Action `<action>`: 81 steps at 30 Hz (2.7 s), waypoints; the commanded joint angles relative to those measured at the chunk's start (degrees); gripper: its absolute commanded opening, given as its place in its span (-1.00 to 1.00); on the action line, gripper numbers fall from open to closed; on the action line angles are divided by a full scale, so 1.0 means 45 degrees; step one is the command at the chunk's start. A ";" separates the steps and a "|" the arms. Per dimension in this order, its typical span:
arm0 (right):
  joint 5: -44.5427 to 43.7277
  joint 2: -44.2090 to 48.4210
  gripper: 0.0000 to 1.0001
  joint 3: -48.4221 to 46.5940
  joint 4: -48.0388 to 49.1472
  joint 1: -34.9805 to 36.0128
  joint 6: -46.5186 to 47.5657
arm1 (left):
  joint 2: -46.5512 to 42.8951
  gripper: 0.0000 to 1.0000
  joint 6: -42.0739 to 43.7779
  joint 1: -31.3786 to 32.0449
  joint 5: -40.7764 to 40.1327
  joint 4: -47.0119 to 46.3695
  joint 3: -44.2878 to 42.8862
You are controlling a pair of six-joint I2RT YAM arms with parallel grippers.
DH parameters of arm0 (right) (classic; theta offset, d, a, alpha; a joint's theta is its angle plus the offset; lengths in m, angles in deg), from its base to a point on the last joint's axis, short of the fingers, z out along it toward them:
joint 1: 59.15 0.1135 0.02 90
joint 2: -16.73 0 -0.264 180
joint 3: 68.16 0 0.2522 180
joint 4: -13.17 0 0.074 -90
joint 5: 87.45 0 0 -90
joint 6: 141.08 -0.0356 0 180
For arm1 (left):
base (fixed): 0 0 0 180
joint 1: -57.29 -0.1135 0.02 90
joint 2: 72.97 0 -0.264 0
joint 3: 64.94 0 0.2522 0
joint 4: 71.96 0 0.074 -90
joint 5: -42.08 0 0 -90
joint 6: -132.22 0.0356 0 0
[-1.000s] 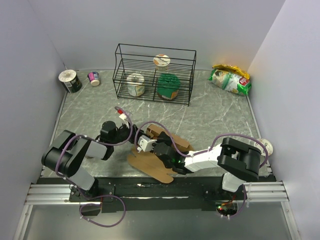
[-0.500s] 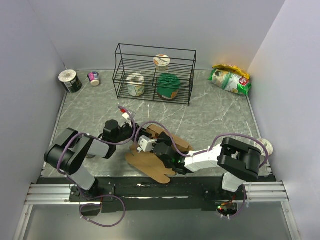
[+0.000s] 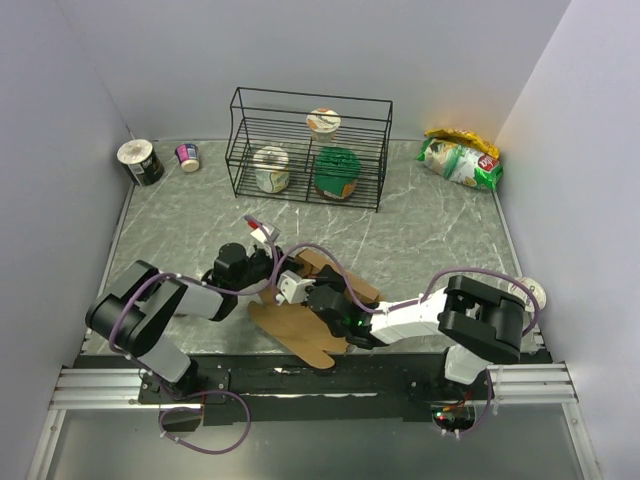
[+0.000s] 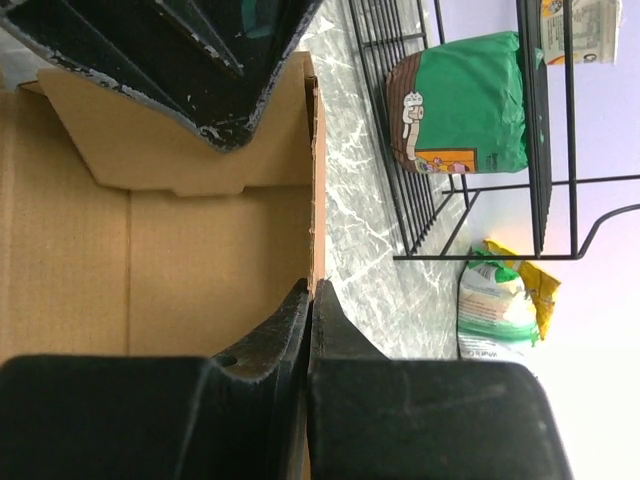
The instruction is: Fold the paper box
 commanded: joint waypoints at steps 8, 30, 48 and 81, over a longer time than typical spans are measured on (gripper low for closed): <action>0.0993 0.1663 -0.60 0.0649 0.0102 0.0156 -0.1916 | -0.1316 -0.64 0.1240 0.1521 -0.2344 -0.0401 0.0699; 0.0404 0.9143 0.47 0.2525 -0.3039 -0.0469 -0.8497 | -0.0498 -0.98 0.2020 0.5112 -0.7891 -0.0149 0.0838; -0.2172 0.6045 0.09 -0.0443 -0.5016 -0.0898 -1.2933 | 0.1241 -0.98 0.1436 0.6814 -1.1037 -0.0264 -0.0140; -0.0609 0.2779 -0.19 0.0630 -0.5581 -0.1191 -1.5610 | 0.2296 -0.61 -0.0479 0.7615 -1.1116 -0.1964 0.0700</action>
